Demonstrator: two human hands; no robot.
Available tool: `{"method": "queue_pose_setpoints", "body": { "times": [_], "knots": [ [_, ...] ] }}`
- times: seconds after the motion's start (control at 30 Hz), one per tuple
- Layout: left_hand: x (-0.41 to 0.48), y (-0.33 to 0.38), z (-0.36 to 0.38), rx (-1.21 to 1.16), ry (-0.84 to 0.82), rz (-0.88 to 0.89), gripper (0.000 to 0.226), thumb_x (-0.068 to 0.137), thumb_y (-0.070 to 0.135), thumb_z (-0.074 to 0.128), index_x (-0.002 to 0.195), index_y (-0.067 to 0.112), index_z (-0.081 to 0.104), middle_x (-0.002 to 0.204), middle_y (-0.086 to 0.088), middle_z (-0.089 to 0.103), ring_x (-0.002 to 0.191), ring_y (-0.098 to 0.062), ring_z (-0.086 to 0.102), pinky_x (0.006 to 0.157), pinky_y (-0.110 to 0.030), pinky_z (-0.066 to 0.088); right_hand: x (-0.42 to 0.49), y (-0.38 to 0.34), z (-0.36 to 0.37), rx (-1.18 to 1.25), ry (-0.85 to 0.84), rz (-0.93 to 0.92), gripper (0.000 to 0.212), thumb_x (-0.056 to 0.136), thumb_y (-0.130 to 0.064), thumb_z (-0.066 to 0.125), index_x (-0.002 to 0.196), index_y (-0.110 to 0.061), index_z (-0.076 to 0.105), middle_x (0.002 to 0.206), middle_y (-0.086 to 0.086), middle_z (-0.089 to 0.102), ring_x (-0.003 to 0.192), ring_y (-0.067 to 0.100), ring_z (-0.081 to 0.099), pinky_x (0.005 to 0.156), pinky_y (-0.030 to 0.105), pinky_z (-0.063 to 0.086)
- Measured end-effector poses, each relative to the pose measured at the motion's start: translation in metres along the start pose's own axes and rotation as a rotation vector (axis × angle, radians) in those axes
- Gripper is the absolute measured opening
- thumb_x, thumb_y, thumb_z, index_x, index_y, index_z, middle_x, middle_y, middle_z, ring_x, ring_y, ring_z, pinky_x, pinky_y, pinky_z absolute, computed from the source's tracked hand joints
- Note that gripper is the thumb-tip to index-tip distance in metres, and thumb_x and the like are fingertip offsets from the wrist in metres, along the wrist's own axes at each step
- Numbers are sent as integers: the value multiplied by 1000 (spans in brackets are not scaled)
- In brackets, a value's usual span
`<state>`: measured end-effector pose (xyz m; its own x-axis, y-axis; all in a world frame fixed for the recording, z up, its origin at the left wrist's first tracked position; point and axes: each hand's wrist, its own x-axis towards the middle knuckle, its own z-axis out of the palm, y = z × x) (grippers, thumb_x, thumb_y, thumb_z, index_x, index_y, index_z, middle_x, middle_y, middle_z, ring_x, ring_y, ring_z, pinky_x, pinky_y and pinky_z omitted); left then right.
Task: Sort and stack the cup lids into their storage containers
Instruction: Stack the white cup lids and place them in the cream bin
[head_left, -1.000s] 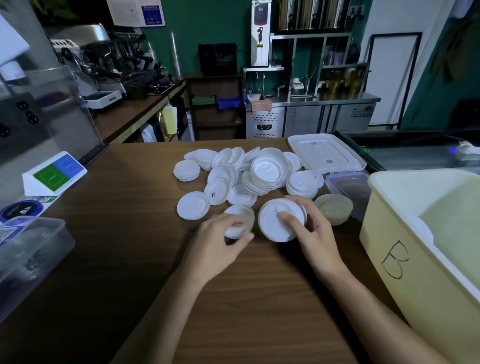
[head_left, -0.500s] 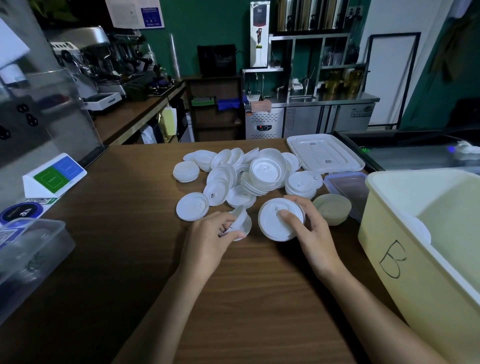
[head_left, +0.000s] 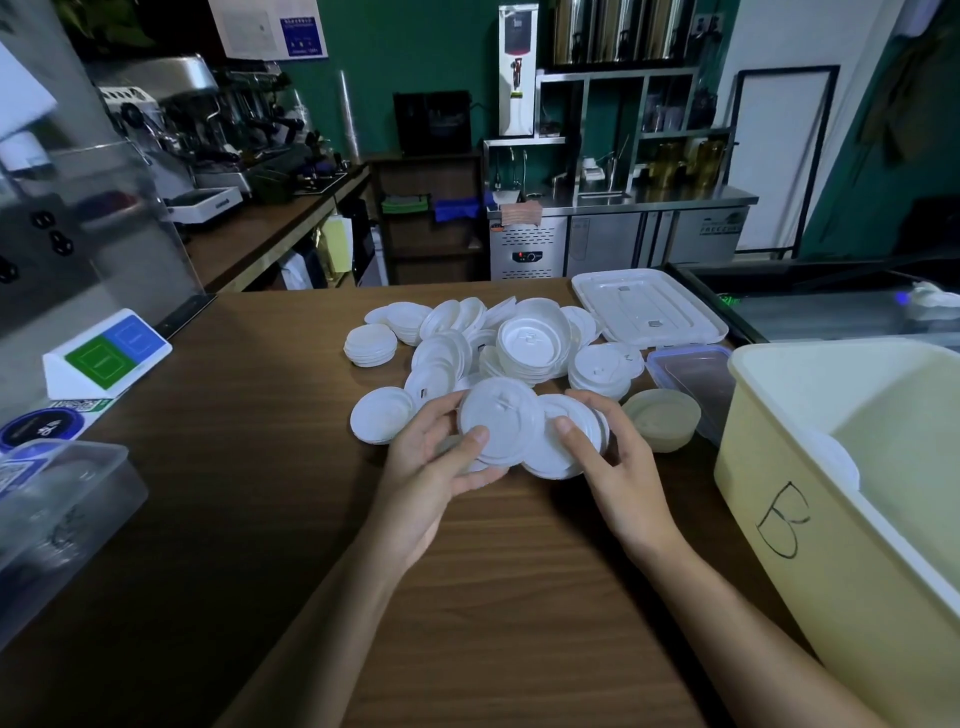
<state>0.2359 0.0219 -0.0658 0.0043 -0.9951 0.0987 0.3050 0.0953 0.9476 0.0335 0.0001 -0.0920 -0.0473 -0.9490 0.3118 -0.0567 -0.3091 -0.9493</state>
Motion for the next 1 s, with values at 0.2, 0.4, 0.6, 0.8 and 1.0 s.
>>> {"method": "queue_pose_setpoints", "body": {
  "times": [0.2, 0.4, 0.6, 0.8, 1.0],
  "knots": [
    [-1, -20, 14, 267, 82, 120, 21, 91, 11, 79, 111, 18, 75, 100, -8, 78, 87, -18, 74, 75, -29, 60, 0, 1, -1, -43, -27, -9, 49, 88, -70, 63, 128, -42, 67, 134, -11, 67, 133, 16, 57, 114, 49, 46],
    [0, -31, 15, 333, 112, 148, 48, 72, 38, 91, 117, 31, 75, 80, -11, 73, 83, -32, 76, 84, -43, 62, -3, -5, -1, -54, -68, -4, 56, 78, -69, 69, 127, -41, 67, 134, -8, 63, 129, 1, 55, 102, 16, 44],
    [-1, -32, 17, 372, 153, 186, 36, 74, 25, 95, 105, 26, 77, 88, 5, 74, 80, -11, 70, 77, -31, 59, -2, 1, 1, -27, -59, -13, 49, 79, -56, 80, 123, -40, 69, 130, -5, 67, 125, 17, 63, 110, 50, 50],
    [3, -24, 6, 558, 126, 248, 18, 90, 33, 80, 107, 27, 77, 98, 11, 77, 95, -12, 74, 85, -41, 61, 0, 5, -2, -52, -8, -50, 46, 81, -50, 80, 123, -33, 70, 129, -5, 71, 125, 19, 64, 107, 54, 51],
    [8, -29, -27, 1141, 17, 367, 30, 84, 31, 87, 111, 19, 80, 108, 12, 72, 102, -5, 66, 90, -25, 53, 3, 6, -5, -38, 46, -38, 38, 81, -49, 81, 117, -41, 71, 123, -9, 73, 121, 18, 65, 107, 52, 52]
  ]
}}
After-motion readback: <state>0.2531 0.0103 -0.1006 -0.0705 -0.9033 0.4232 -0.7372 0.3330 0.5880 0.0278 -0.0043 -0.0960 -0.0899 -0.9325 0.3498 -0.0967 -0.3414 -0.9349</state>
